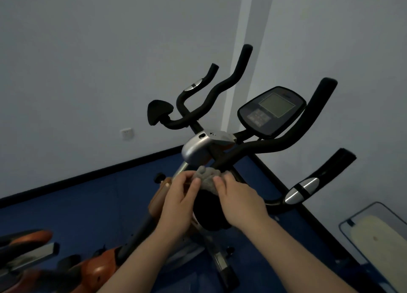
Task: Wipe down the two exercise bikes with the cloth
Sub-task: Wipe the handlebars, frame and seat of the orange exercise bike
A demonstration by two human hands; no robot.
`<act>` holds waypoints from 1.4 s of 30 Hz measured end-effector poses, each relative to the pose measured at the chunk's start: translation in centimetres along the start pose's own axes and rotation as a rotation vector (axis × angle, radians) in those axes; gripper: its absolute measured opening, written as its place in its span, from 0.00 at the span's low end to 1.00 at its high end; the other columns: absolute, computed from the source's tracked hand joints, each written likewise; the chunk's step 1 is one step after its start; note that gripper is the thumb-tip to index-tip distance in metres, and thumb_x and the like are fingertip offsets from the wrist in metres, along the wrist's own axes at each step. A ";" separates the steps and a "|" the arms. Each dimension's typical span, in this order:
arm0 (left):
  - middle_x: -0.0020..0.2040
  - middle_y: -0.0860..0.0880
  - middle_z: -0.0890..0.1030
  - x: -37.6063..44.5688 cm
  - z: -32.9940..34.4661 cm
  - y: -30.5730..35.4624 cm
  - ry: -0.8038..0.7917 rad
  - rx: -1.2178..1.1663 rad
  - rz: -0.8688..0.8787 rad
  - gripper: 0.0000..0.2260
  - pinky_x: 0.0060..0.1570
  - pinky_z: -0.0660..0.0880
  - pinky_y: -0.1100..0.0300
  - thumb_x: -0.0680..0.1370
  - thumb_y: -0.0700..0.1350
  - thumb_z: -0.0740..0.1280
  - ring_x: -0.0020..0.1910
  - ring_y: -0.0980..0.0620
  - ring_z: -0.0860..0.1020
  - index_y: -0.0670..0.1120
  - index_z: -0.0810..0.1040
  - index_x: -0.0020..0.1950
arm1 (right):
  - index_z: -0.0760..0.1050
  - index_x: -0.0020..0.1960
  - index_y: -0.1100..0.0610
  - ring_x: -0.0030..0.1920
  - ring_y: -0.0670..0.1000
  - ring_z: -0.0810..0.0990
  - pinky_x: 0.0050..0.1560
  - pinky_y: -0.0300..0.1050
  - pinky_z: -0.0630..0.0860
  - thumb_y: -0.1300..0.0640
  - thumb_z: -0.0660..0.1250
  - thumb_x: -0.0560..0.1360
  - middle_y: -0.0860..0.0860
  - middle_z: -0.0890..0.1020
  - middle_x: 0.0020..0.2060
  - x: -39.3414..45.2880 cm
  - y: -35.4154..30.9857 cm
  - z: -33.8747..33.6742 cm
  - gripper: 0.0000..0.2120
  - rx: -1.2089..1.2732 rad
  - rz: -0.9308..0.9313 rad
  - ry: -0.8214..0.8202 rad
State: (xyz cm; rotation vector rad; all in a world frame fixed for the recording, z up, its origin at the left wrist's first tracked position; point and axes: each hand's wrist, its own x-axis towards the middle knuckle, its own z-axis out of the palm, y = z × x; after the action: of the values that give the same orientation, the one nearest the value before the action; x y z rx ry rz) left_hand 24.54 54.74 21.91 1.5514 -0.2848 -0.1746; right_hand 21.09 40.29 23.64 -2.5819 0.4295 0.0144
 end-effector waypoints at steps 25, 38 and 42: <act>0.49 0.53 0.83 5.8 -3.8 -0.7 -0.522 0.129 0.114 0.05 0.51 0.77 0.63 0.77 0.42 0.71 0.49 0.58 0.80 0.48 0.82 0.51 | 0.64 0.49 0.47 0.35 0.46 0.74 0.31 0.45 0.65 0.42 0.44 0.83 0.45 0.75 0.36 -3.7 -3.4 1.4 0.14 -0.109 0.432 0.294; 0.41 0.47 0.79 5.6 -3.6 -1.8 -0.430 0.114 0.137 0.08 0.42 0.75 0.64 0.74 0.44 0.73 0.42 0.50 0.78 0.49 0.76 0.40 | 0.70 0.44 0.49 0.37 0.49 0.72 0.36 0.45 0.65 0.38 0.53 0.80 0.46 0.76 0.38 -0.5 -5.3 -0.7 0.17 -0.320 0.434 0.410; 0.45 0.47 0.81 5.3 -3.8 -2.3 -0.435 0.051 0.081 0.05 0.45 0.80 0.53 0.74 0.43 0.74 0.45 0.49 0.80 0.50 0.79 0.45 | 0.72 0.47 0.47 0.39 0.49 0.74 0.37 0.46 0.68 0.35 0.49 0.80 0.44 0.75 0.37 -0.2 -4.1 1.4 0.20 -0.053 0.447 0.346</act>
State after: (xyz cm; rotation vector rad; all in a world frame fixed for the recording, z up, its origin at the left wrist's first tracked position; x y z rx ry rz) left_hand 30.87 56.79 20.05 1.5388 -0.6974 -0.4448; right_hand 22.31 44.42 24.45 -2.4866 1.1387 -0.2696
